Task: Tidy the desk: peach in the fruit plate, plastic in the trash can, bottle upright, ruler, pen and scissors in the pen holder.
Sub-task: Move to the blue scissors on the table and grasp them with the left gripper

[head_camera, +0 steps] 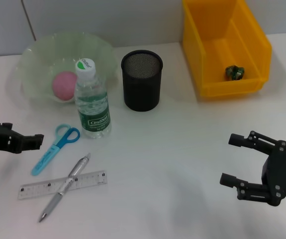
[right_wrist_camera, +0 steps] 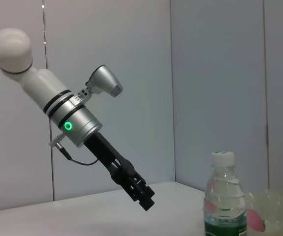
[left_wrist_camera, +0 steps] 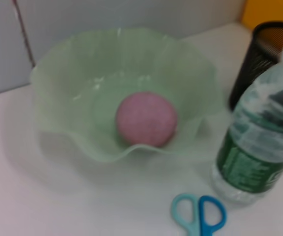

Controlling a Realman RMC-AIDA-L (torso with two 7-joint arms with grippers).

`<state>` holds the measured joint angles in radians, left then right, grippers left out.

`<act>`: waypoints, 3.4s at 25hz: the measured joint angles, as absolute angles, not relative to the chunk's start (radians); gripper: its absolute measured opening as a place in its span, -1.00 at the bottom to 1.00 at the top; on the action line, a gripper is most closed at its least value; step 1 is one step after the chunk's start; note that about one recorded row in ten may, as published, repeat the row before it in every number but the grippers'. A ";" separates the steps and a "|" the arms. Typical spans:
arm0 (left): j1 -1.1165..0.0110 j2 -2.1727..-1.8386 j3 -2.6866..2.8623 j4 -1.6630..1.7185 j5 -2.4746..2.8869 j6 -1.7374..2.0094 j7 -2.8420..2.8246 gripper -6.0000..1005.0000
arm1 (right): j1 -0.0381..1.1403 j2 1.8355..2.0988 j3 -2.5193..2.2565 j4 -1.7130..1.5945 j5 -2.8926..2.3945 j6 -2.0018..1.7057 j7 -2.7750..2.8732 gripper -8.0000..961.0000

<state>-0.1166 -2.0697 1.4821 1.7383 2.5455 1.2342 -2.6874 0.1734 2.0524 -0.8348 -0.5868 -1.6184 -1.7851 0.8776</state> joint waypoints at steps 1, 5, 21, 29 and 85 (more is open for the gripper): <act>-0.133 -2.071 1.496 1.740 2.583 1.248 -2.702 0.59 | 0.173 2.052 -0.835 -0.575 -1.623 -1.783 0.875 0.74; -0.179 -2.072 1.540 1.742 2.645 1.287 -2.747 0.59 | 0.173 2.052 -0.832 -0.570 -1.639 -1.781 0.874 0.74; -0.396 -2.079 1.663 1.636 2.796 1.395 -2.843 0.59 | 0.160 2.045 -0.830 -0.532 -1.645 -1.779 0.848 0.74; -0.457 -2.079 1.666 1.541 2.812 1.433 -2.845 0.59 | 0.167 2.045 -0.830 -0.530 -1.645 -1.781 0.848 0.74; -0.670 -2.078 1.570 1.149 2.804 1.405 -2.809 0.40 | 0.181 2.051 -0.833 -0.514 -1.663 -1.768 0.848 0.74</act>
